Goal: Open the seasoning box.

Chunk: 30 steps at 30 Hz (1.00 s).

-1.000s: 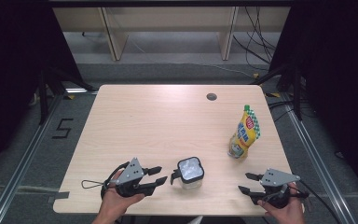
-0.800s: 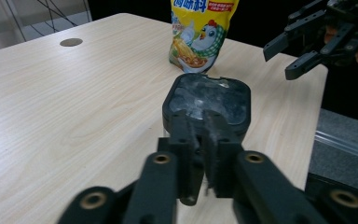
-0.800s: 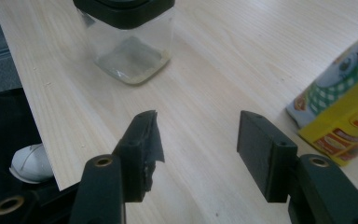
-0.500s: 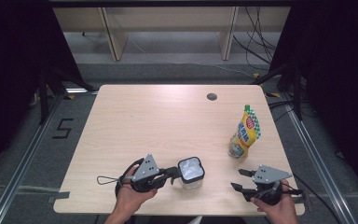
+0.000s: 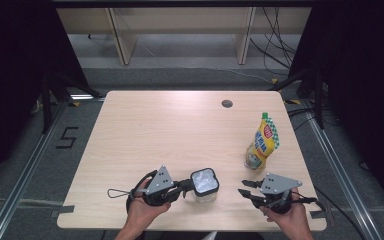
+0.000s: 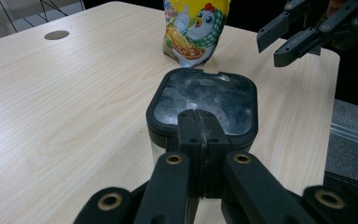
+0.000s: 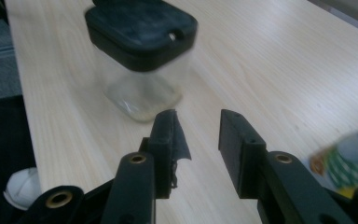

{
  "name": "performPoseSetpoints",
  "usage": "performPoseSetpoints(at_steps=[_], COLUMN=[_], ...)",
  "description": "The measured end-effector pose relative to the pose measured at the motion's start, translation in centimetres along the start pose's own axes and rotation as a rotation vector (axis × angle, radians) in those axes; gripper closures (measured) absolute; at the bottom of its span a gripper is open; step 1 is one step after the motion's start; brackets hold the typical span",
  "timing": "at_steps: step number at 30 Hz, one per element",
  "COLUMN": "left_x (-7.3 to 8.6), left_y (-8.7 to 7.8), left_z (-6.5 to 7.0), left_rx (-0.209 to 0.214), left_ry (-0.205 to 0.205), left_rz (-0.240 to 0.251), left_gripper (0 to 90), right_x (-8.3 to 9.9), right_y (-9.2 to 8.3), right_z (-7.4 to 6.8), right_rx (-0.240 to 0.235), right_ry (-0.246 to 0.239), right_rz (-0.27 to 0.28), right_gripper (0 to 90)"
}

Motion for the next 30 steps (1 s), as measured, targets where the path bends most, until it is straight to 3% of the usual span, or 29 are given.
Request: performPoseSetpoints(at_steps=[2, 3, 4, 7, 11, 12, 14, 15, 16, 23, 27, 28, 30], left_x=[0.0, 0.0, 0.0, 0.1, 0.0, 0.0, 0.0, -0.1, -0.2, -0.1, -0.1, 0.0, -0.1], left_y=[0.1, 0.1, 0.1, 0.1, 0.0, 0.2, 0.1, 0.3, 0.2, 0.1, 0.1, 0.1, 0.1], left_z=[0.0, 0.1, 0.0, 0.1, 0.1, 0.3, 0.2, 0.5, 0.4, 0.5, 0.4, 0.5, 0.4], left_rx=[0.003, 0.008, 0.006, -0.001, -0.002, -0.009, -0.014, 0.005, 0.000, -0.009, -0.019, -0.022, -0.023], left_ry=[0.004, 0.009, 0.009, 0.002, 0.007, -0.015, 0.014, 0.008, 0.032, 0.025, 0.050, 0.033, 0.046], left_rz=[0.009, 0.007, 0.007, 0.013, 0.010, 0.028, 0.008, 0.019, 0.015, 0.018, 0.011, 0.016, 0.012], left_gripper=[89.0, 89.0, 89.0, 89.0, 88.9, 88.9, 88.9, 88.8, 88.8, 88.5, 88.5, 88.5, 88.5], right_x=[-0.8, -1.0, -1.4, -1.6, -1.4, -1.4, -1.4, -1.4, -1.4, -1.3, -1.2, -1.2, -1.2], right_y=[0.7, 0.9, 1.3, 2.1, 2.3, 2.3, 2.3, 2.4, 2.4, 2.4, 2.6, 2.6, 2.6], right_z=[-0.4, -0.5, -0.7, -0.7, -0.6, -0.7, -0.9, -0.8, -0.8, -1.1, -1.4, -1.4, -1.4], right_rx=[-0.013, -0.016, -0.028, -0.044, -0.034, -0.035, -0.040, -0.038, -0.042, -0.046, -0.049, -0.054, -0.053], right_ry=[-0.039, -0.040, -0.033, -0.014, -0.016, -0.012, -0.008, -0.019, -0.025, -0.038, -0.025, -0.037, -0.036], right_rz=[0.023, 0.025, 0.061, 0.071, 0.048, 0.046, 0.051, 0.056, 0.059, 0.058, 0.059, 0.064, 0.056], right_gripper=[71.8, 73.7, 75.8, 79.3, 81.6, 81.9, 81.9, 81.9, 81.9, 83.9, 84.2, 84.2, 84.2])
Point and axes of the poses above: each handheld gripper's, and its own axes: y roughly forward along the jaws, x roughly out of its underside, z roughly to its right, the point moved 7 cm from there along y, roughly forward along the jaws, and after that the axes turned 12 degrees about x, right-handed, at the moved point
